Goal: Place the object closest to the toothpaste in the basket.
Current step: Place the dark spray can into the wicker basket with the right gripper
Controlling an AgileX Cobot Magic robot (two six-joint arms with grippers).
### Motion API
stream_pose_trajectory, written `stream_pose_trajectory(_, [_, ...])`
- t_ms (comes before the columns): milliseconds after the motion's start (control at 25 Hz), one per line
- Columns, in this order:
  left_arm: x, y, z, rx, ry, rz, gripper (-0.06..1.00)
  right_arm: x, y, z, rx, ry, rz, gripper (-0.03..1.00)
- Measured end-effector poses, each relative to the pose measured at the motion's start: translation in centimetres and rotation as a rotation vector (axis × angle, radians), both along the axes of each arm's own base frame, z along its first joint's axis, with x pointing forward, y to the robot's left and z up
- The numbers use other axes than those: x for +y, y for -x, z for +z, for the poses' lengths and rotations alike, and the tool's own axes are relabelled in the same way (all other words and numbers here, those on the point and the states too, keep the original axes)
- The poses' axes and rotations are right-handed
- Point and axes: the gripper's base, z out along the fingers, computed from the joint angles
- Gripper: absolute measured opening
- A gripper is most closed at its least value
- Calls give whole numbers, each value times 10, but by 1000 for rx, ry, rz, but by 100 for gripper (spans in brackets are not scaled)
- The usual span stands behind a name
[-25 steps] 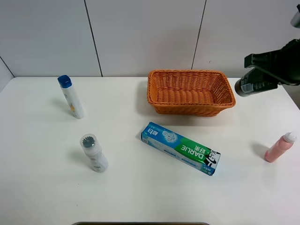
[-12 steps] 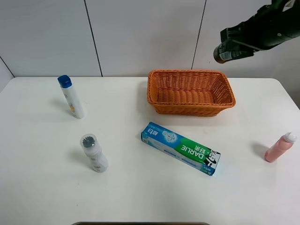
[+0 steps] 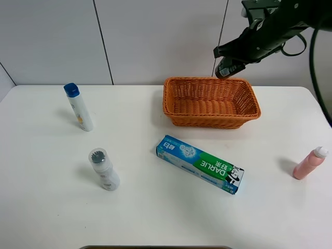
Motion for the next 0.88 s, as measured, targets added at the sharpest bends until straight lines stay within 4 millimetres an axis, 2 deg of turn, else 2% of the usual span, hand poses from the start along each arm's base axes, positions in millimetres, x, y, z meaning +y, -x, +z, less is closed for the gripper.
stream_pose_trajectory(160, [0, 0, 0, 0, 0, 0, 94, 4, -16, -31, 54, 5, -4, 33])
stream_pose_trajectory(360, [0, 0, 0, 0, 0, 0, 94, 7, -26, -69, 138, 17, -7, 33])
stream_pose_trajectory(520, [0, 0, 0, 0, 0, 0, 94, 8, -31, -89, 165, 21, -10, 33])
stream_pose_trajectory(880, [0, 0, 0, 0, 0, 0, 94, 9, -37, -120, 212, 30, -14, 33])
